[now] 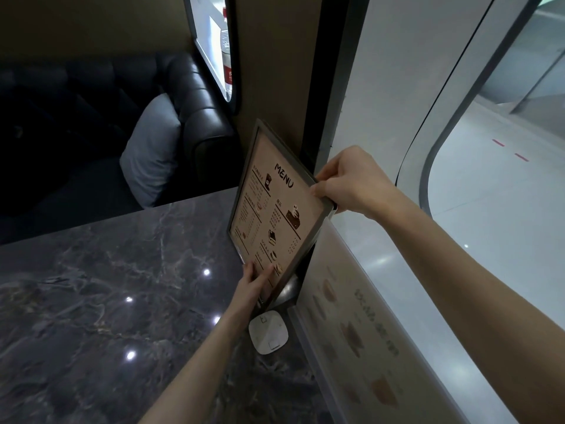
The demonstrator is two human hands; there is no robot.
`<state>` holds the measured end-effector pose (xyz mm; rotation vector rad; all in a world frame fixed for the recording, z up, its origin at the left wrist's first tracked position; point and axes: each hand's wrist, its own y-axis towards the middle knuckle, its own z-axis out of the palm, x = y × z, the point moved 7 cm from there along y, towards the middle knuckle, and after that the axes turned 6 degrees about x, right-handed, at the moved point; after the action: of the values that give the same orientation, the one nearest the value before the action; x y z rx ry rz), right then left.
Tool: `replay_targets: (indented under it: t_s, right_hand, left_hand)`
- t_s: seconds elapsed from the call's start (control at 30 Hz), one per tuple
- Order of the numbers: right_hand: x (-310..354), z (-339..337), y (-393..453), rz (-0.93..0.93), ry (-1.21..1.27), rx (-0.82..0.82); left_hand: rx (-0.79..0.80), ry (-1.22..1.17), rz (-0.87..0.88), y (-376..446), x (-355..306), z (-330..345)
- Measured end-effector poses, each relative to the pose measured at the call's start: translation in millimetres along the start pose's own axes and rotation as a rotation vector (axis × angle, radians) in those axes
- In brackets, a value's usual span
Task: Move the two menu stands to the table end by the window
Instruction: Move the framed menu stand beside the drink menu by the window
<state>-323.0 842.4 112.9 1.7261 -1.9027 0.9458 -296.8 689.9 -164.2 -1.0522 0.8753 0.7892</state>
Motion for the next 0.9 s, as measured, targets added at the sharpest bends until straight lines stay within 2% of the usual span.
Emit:
replay_targets:
  t_s: [0.53,0.77,0.9]
  right_hand:
    - [-6.3,-5.5,2.3,-0.022,0.014,-0.001]
    - [-9.0,-5.2,0.0,-0.025,0.043,0.045]
    - [-10.9,-3.3,-9.4,-0.014,0.028,0.044]
  left_hand:
    - [0.009,0.013,-0.057,1.1,2.3,9.8]
    - [-0.018,0.138,-0.097,-8.7,-6.1,8.9]
    - [-0.136,0.284,-0.122,-26.1,-6.5,7.2]
